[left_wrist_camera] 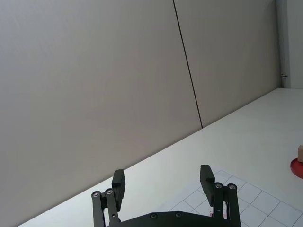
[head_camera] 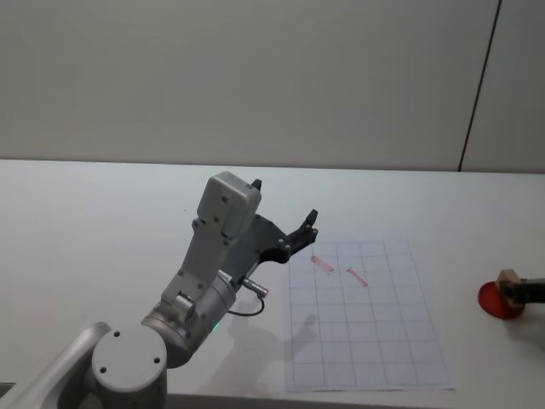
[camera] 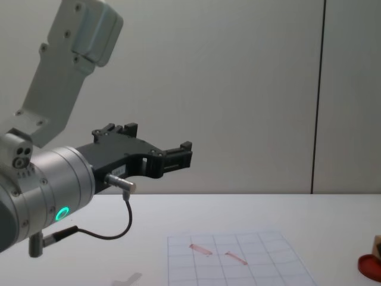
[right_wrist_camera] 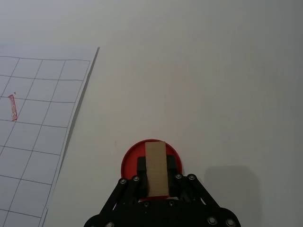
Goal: Use the one hand to pick up the stamp and affix it onto the A4 paper.
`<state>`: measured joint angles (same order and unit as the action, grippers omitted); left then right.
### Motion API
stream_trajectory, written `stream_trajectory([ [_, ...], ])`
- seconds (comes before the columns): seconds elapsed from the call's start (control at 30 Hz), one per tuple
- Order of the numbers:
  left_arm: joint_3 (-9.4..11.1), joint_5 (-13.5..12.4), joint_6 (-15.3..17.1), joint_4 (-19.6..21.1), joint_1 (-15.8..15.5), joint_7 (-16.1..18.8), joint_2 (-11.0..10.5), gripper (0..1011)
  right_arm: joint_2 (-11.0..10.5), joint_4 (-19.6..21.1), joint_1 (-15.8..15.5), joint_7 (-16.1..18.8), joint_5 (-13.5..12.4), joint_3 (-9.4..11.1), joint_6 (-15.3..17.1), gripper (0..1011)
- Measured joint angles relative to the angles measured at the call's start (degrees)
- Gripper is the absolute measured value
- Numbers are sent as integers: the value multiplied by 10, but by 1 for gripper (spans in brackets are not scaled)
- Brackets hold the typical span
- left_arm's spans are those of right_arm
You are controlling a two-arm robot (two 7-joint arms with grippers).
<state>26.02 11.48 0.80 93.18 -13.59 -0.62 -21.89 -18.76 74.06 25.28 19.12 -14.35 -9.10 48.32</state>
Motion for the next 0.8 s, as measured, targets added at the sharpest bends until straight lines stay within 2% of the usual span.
stream_trajectory([
  [0.27,0,0,0,0,0,0,0,1002,2,-5,3,-1,1,-2,-2,217],
  [0.37,0,0,0,0,0,0,0,1002,2,-6,3,-1,1,-2,-3,252],
  [0.47,0,0,0,0,0,0,0,1002,3,-7,4,-1,1,-2,-3,375],
  [0.53,0,0,0,0,0,0,0,1002,3,-7,4,-1,1,-2,-3,418],
  [0.57,0,0,0,0,0,0,0,1002,3,-8,4,-1,1,-2,-4,480],
  [0.6,0,0,0,0,0,0,0,1002,3,-8,4,-1,1,-2,-4,480],
  [0.8,0,0,0,0,0,0,0,1002,3,-9,5,-2,1,-3,-4,683],
])
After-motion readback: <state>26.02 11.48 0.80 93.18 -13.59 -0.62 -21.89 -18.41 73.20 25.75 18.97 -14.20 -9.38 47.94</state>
